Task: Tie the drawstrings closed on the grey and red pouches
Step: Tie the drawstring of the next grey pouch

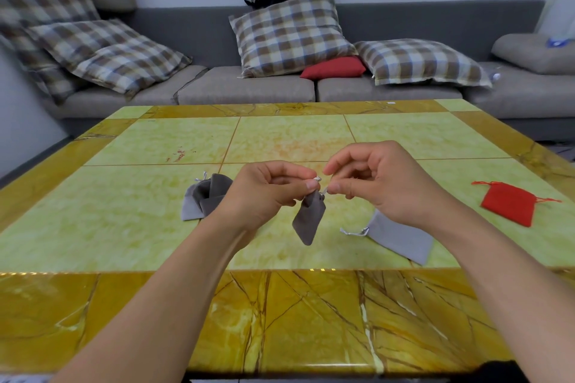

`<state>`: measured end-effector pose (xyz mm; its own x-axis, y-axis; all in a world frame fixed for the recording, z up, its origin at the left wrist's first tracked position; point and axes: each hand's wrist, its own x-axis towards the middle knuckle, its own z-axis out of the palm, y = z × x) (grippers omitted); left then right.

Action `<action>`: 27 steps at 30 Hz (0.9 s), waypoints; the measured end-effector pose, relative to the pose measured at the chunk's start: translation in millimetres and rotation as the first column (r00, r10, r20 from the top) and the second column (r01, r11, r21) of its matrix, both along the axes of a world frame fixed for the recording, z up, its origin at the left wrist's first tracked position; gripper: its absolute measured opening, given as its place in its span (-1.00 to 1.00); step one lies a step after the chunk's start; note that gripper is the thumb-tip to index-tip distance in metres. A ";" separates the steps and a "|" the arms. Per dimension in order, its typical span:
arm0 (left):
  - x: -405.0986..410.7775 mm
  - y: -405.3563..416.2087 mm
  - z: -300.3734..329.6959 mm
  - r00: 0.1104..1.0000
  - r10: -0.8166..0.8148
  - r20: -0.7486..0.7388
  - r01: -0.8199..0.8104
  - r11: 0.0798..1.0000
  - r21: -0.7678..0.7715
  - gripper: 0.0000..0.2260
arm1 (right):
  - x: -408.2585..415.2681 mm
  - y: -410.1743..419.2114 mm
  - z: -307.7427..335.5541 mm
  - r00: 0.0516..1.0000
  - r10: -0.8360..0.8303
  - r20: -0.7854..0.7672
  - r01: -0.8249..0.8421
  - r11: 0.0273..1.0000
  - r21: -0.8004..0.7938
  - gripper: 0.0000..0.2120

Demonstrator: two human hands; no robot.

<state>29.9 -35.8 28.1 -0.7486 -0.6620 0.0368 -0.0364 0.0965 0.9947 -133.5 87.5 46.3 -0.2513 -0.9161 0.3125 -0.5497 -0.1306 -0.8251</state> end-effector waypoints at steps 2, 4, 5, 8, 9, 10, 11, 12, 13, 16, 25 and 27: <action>-0.3 0.9 0.6 1.000 -0.014 0.003 0.014 1.000 0.002 -0.87 | 0.6 0.8 -0.7 0.999 -0.018 -0.043 0.018 1.000 -0.009 -0.84; 0.0 1.2 1.4 1.000 -0.026 -0.002 0.026 0.999 -0.019 -0.83 | 2.8 1.1 -1.2 0.995 -0.035 -0.095 0.034 0.999 -0.019 -0.85; 0.2 1.5 1.7 0.999 -0.032 -0.002 0.032 0.999 -0.042 -0.81 | 3.9 1.0 -1.4 0.994 -0.038 -0.101 0.037 0.999 -0.016 -0.86; 0.7 3.9 1.7 0.998 -0.059 0.015 0.061 0.988 -0.142 -0.78 | 6.2 1.2 -0.4 0.996 -0.021 -0.091 0.023 1.000 0.019 -0.89; 0.6 4.4 1.9 0.998 -0.063 0.024 0.066 0.983 -0.172 -0.78 | 6.2 1.4 -0.1 0.995 -0.013 -0.103 0.015 1.000 0.023 -0.91; 0.6 4.4 1.6 0.997 -0.067 0.028 0.071 0.980 -0.187 -0.78 | 6.3 1.3 0.1 0.993 -0.007 -0.116 0.010 1.000 0.021 -0.92; 0.6 4.4 1.5 0.997 -0.074 0.022 0.077 0.980 -0.185 -0.78 | 6.4 1.2 0.3 0.992 -0.005 -0.123 0.007 1.000 0.014 -0.93; 0.8 4.2 1.5 0.997 -0.082 0.015 0.083 0.980 -0.179 -0.79 | 6.6 1.2 0.4 0.992 -0.006 -0.123 0.008 1.000 0.010 -0.93; 0.9 4.1 1.7 0.996 -0.089 0.012 0.090 0.981 -0.174 -0.79 | 6.8 1.0 0.2 0.993 -0.009 -0.120 0.010 1.000 0.012 -0.94; 0.4 3.4 0.3 0.994 -0.106 0.016 0.107 0.982 -0.157 -0.82 | 9.4 -0.3 -1.7 0.989 -0.015 -0.150 0.020 0.999 0.034 -0.93; -0.6 -0.7 -5.0 0.995 -0.084 0.054 0.090 0.989 -0.116 -0.84 | 14.3 -5.5 -4.7 0.979 -0.062 -0.194 0.062 0.998 -0.010 -0.89; -2.0 -0.3 -6.9 0.992 -0.115 0.050 0.118 0.991 -0.056 -0.80 | 14.1 -7.1 -4.5 0.976 -0.081 -0.200 0.078 0.997 -0.018 -0.88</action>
<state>27.9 -36.0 21.2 -0.8224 -0.5678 0.0360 -0.0679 0.1608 0.9847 -119.4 80.3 41.8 -0.2545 -0.8922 0.3732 -0.7128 -0.0878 -0.6959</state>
